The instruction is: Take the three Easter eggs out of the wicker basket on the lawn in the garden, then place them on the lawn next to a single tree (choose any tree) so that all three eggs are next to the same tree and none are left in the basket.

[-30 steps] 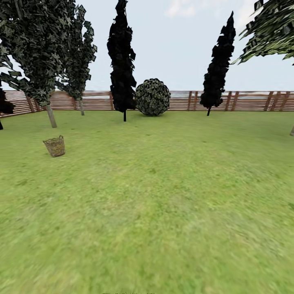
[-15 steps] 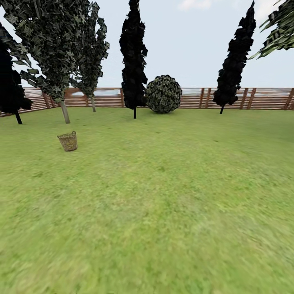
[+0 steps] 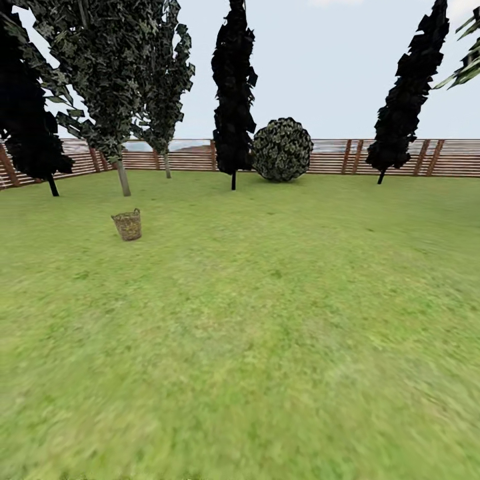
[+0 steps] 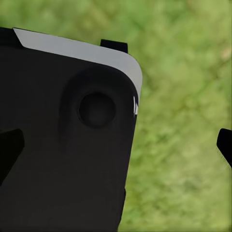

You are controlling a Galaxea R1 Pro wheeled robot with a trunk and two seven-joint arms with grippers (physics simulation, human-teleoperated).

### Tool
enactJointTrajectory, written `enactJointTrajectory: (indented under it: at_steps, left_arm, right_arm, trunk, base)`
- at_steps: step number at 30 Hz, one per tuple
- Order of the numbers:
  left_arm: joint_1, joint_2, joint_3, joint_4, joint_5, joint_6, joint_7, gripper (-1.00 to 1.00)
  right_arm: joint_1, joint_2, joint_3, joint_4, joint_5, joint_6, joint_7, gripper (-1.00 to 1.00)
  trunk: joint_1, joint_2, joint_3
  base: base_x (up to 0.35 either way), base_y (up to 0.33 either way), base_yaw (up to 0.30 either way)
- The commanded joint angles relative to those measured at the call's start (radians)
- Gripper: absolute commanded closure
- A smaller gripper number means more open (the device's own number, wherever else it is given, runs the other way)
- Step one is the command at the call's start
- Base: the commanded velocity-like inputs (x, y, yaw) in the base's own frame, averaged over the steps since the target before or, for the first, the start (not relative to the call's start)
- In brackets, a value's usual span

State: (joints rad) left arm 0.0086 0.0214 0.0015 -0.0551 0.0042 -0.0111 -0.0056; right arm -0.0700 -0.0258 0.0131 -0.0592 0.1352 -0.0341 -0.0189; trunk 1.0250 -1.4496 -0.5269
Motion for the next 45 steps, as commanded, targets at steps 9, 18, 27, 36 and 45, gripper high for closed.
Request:
enactJointTrajectory:
  at_steps: [9,18,27,36,45]
  left_arm:
    - [0.001,0.0,0.0,-0.002,0.0,-0.001,-0.001,-1.0]
    - [0.001,0.0,0.0,-0.001,0.0,-0.001,-0.001,-1.0]
    - [0.001,0.001,0.0,-0.002,0.0,-0.001,-0.001,-1.0]
    - [0.001,0.001,0.0,-0.002,0.0,-0.001,-0.001,-1.0]
    - [0.001,0.001,0.0,-0.002,0.0,-0.001,-0.001,-1.0]
  right_arm:
    - [-0.001,-0.002,0.0,0.001,0.008,-0.002,-0.001,-1.0]
    - [-0.001,-0.002,0.001,0.001,0.009,-0.004,0.006,-1.0]
    - [-0.001,0.001,0.002,0.001,0.013,-0.003,0.006,-1.0]
    - [-0.001,0.0,0.002,0.001,0.015,-0.004,0.005,-1.0]
    - [-0.001,0.001,0.001,0.002,0.072,-0.004,0.004,-1.0]
  trunk:
    - [0.0,0.0,-0.001]
    - [0.0,0.0,-0.008]
    - [0.0,0.0,-0.017]
    - [0.0,0.0,-0.022]
    - [0.0,0.0,-0.028]
  base:
    - [0.0,0.0,0.008]
    - [0.0,0.0,0.04]
    - [0.0,0.0,0.225]
    - [0.0,0.0,0.271]
    - [0.0,0.0,0.271]
